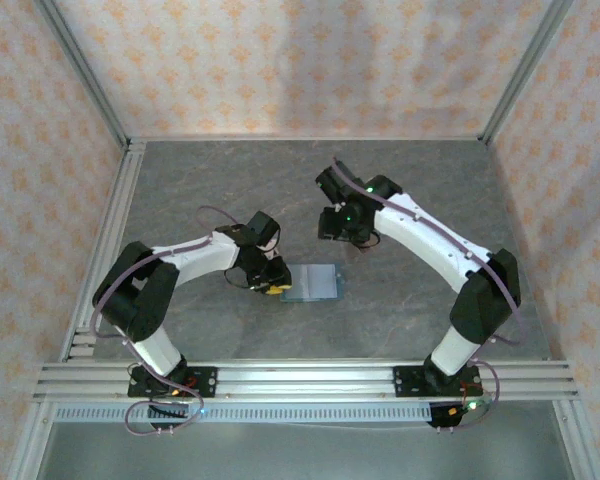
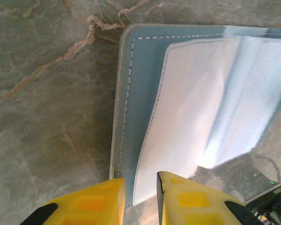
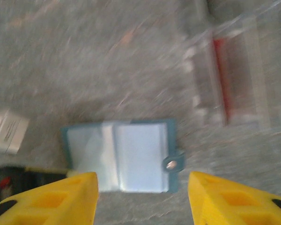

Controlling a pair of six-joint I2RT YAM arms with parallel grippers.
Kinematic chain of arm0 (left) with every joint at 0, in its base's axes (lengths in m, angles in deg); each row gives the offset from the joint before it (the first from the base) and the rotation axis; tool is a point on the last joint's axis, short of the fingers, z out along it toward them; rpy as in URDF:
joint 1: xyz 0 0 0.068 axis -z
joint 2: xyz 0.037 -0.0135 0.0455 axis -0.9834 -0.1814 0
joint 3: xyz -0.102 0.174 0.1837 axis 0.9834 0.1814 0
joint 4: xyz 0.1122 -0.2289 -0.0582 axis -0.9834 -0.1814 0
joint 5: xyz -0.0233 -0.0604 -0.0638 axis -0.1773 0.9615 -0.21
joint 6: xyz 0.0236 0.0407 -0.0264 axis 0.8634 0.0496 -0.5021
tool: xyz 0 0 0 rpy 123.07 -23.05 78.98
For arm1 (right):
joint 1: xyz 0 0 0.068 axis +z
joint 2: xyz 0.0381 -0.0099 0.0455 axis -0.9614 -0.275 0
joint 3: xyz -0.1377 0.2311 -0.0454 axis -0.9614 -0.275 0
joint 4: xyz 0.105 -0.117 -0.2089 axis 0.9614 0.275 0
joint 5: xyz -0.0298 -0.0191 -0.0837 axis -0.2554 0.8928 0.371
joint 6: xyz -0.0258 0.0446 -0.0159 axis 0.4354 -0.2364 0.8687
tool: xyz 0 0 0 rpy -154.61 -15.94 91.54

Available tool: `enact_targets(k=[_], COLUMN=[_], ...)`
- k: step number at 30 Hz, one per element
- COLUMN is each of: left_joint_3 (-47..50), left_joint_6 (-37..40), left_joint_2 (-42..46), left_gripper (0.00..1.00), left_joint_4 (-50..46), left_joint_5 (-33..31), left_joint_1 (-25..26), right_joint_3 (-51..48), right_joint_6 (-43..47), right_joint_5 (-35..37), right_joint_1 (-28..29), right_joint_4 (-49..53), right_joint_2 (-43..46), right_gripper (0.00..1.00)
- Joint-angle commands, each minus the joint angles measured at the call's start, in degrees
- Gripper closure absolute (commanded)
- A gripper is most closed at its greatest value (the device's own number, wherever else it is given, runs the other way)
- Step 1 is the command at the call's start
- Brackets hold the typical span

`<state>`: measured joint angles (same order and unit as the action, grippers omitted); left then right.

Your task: Put the credit cards into the card holder

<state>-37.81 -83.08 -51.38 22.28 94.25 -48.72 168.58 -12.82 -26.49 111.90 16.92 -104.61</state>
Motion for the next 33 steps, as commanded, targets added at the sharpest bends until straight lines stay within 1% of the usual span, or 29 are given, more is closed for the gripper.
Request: enact_targets(k=[1, 3, 6, 8, 10, 13, 15, 17, 19, 21, 24, 27, 29, 33], left_joint_3=[-1.05, -1.47, -2.91, -3.36, -3.84, -5.86, -7.41, -7.52, -7.75, -7.71, -6.65, -6.5, -5.89, -5.25], left_joint_6=[-1.28, -1.17, -0.7, -0.7, -0.5, 2.28, 4.39, 5.82, 7.68, 8.69, 8.53, 9.06, 8.69, 8.1], left_joint_2=[4.61, 6.28, 7.39, 8.06, 8.36, 6.74, 5.05, 4.67, 4.74, 4.77, 5.35, 5.48, 6.0, 6.47], left_gripper=[0.72, 0.68, 0.66, 0.63, 0.6, 0.58, 0.58, 0.56, 0.53, 0.52, 0.51, 0.51, 0.51, 0.51], left_joint_4=[-4.63, -6.02, -8.3, -8.42, -8.15, -9.09, -11.66, -12.29, -13.64, -14.66, -13.78, -14.29, -13.9, -13.27], left_joint_5=[-0.16, -0.58, -2.66, -3.24, -2.94, -1.44, -0.47, 1.55, 1.18, 0.77, 2.17, 2.02, 2.02, 2.02], left_joint_1=[0.29, 0.3, 0.2, 0.1, -0.06, -0.71, -1.0, -1.12, -1.26, -1.86, -3.41, -4.53, -5.29, -5.69], right_joint_3=[3.39, 4.79, 6.8, 8.3, 9.94, 10.97, 12.43, 14.43, 14.89, 14.92, 15.62, 15.87, 16.05, 17.82], right_joint_6=[1.91, 3.93, 7.78, 10.06, 11.6, 14.04, 14.48, 14.16, 14.05, 14.12, 14.11, 14.3, 14.28, 14.7], right_joint_5=[12.87, 14.68, 16.49, 17.98, 17.29, 13.35, 11.92, 12.01, 11.66, 10.93, 11.03, 12.32, 11.77, 12.75], right_joint_1=[-3.81, -6.02, -8.15, -8.83, -9.29, -9.68, -9.69, -9.83, -9.83, -9.8, -9.74, -9.9, -10.2, -10.61], right_joint_4=[9.39, 10.59, 12.63, 13.54, 14.18, 12.67, 12.89, 14.46, 14.63, 14.27, 15.06, 15.56, 15.17, 16.36], right_joint_2=[0.84, 0.64, -1.53, -3.34, -5.04, -7.35, -9.41, -11.8, -13.03, -13.73, -15.45, -16.91, -17.61, -19.16], right_gripper=[0.44, 0.45, 0.52, 0.55, 0.55, 0.55, 0.56, 0.6, 0.63, 0.63, 0.66, 0.68, 0.7, 0.73])
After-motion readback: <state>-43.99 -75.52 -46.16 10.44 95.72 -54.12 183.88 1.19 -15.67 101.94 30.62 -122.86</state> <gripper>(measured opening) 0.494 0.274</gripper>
